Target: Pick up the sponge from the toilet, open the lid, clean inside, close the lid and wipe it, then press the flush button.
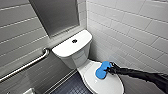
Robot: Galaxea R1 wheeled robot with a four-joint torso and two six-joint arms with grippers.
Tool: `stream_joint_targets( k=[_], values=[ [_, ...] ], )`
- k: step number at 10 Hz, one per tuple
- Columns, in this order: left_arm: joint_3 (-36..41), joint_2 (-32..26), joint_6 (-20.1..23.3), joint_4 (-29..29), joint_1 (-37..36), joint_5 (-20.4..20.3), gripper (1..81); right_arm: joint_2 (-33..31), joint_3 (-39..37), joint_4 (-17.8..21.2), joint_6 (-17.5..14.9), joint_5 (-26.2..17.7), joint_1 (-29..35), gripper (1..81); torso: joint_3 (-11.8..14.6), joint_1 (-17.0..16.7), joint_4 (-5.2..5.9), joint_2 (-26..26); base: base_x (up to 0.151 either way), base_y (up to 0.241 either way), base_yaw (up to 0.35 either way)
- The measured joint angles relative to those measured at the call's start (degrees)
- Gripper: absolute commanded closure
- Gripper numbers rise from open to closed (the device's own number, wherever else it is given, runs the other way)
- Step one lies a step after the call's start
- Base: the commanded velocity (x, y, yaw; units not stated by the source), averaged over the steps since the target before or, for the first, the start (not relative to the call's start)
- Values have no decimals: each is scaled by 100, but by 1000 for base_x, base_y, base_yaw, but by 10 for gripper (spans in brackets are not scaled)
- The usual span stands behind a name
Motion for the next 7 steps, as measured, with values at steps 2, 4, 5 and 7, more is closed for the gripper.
stream_joint_targets(
  k=[2, 4, 5, 7],
  values=[
    [-55, 26, 0, 0, 16, 6, 10, 505, -647, 1, 150, 35, 0, 811, 0, 0, 0, 0, 0, 0, 0],
    [-262, 182, -2, 2, 13, 6, 10, 631, -827, 56, 212, 243, -122, 811, 0, 0, 0, 0, 0, 0, 0],
    [-391, 304, 0, 2, 13, 4, 10, 596, -802, 72, 232, 380, -171, 811, 0, 0, 0, 0, 0, 0, 0],
    [-435, 384, 1, 9, 16, 9, 10, 251, -366, 113, 257, 669, -317, 811, 0, 0, 0, 0, 0, 0, 0]
  ],
)
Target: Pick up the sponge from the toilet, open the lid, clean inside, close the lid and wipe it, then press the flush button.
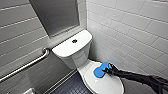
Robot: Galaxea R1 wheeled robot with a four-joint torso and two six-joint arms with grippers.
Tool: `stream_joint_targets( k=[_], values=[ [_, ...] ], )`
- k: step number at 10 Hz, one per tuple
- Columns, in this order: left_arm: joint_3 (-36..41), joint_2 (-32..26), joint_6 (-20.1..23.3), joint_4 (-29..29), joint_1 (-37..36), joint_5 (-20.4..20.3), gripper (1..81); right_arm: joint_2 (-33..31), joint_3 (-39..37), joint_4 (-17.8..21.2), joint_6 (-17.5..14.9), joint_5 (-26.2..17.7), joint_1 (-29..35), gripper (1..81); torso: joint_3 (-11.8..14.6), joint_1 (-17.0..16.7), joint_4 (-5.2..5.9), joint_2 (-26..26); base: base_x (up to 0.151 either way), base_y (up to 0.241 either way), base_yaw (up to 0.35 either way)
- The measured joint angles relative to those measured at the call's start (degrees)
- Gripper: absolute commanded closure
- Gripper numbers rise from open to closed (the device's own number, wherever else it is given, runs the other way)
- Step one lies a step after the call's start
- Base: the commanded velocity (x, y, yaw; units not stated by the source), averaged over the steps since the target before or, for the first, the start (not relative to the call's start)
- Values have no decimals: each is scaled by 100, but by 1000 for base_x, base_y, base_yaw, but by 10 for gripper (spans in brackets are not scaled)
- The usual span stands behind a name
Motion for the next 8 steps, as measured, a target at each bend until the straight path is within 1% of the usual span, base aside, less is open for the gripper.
stream_joint_targets(
  k=[4, 7, 8],
  values=[
    [-35, -12, -1, 0, 0, 0, 10, -1212, 1301, 227, 38, 922, -717, 811, 0, 0, 0, -2, 0, 0, 0],
    [-33, -21, 0, 5, 0, -2, 10, -1929, 2022, 317, 40, 1415, -1191, 811, 0, 0, 0, -2, 0, 0, 0],
    [-33, -17, 0, 5, 0, 2, 10, -2075, 2175, 336, 41, 1501, -1276, 811, 0, 0, 0, -2, 0, 0, 0]
  ],
)
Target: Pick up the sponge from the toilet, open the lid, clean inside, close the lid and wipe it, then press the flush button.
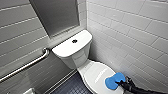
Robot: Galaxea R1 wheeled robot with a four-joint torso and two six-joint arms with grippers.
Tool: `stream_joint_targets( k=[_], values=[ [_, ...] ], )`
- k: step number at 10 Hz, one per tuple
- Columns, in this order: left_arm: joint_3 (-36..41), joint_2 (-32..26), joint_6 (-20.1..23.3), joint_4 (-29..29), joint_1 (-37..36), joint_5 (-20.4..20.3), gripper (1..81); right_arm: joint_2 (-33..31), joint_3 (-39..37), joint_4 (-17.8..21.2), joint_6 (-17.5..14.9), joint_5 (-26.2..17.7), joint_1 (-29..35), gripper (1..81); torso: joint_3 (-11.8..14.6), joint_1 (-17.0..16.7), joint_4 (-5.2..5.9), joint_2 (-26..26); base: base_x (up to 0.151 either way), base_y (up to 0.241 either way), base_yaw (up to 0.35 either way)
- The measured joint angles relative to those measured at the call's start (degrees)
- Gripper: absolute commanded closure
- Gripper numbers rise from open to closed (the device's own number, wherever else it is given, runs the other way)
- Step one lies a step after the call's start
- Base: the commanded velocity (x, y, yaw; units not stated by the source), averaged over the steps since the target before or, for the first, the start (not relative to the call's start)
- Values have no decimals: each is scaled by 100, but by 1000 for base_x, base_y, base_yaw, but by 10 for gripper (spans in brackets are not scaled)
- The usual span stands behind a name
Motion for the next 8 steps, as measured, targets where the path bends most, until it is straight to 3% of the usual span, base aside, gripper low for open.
stream_joint_targets(
  k=[5, 8],
  values=[
    [0, 2, 2, 0, 0, -2, 10, -920, 851, 22, -4, 1037, -1178, 811, 0, 0, 0, -2, 0, 0, 0],
    [-5, 38, 2, 2, 0, -2, 10, -1586, 1419, 61, -20, 1108, -1982, 811, 0, 0, 0, -2, 0, 0, 0]
  ],
)
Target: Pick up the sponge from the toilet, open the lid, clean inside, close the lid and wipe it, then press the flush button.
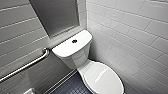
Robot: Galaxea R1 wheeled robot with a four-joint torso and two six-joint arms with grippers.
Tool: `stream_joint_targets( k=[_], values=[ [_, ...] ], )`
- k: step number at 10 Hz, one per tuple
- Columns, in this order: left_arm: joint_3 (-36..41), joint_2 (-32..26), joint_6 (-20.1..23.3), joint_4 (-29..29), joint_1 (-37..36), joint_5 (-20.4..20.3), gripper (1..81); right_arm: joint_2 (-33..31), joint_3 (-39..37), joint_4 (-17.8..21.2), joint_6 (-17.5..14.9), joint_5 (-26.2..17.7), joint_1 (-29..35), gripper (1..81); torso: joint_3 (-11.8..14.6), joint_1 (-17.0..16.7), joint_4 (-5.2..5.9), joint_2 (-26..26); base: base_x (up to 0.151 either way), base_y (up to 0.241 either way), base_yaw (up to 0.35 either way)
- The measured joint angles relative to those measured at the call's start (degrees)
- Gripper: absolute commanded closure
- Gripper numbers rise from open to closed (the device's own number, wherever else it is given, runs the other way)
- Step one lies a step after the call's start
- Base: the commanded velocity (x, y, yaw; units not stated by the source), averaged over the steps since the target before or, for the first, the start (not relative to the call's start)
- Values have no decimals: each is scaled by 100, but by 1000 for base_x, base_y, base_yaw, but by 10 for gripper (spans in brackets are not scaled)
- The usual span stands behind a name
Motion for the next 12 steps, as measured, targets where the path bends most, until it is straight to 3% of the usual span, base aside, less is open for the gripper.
stream_joint_targets(
  k=[5, 7, 12],
  values=[
    [0, 74, 5, 6, -5, -2, 10, -1078, 1788, -28, -185, 474, -278, 811, 0, 0, 0, -5, 0, 0, 0],
    [0, 89, 22, 9, -2, 0, 10, -1240, 2111, -52, -393, 306, -48, 811, 0, 0, 0, -5, 0, 0, 0],
    [0, 94, 22, 6, -9, -2, 10, -595, 1844, -113, -679, -1423, 1946, 811, 0, 0, 0, -5, 0, 0, 0]
  ],
)
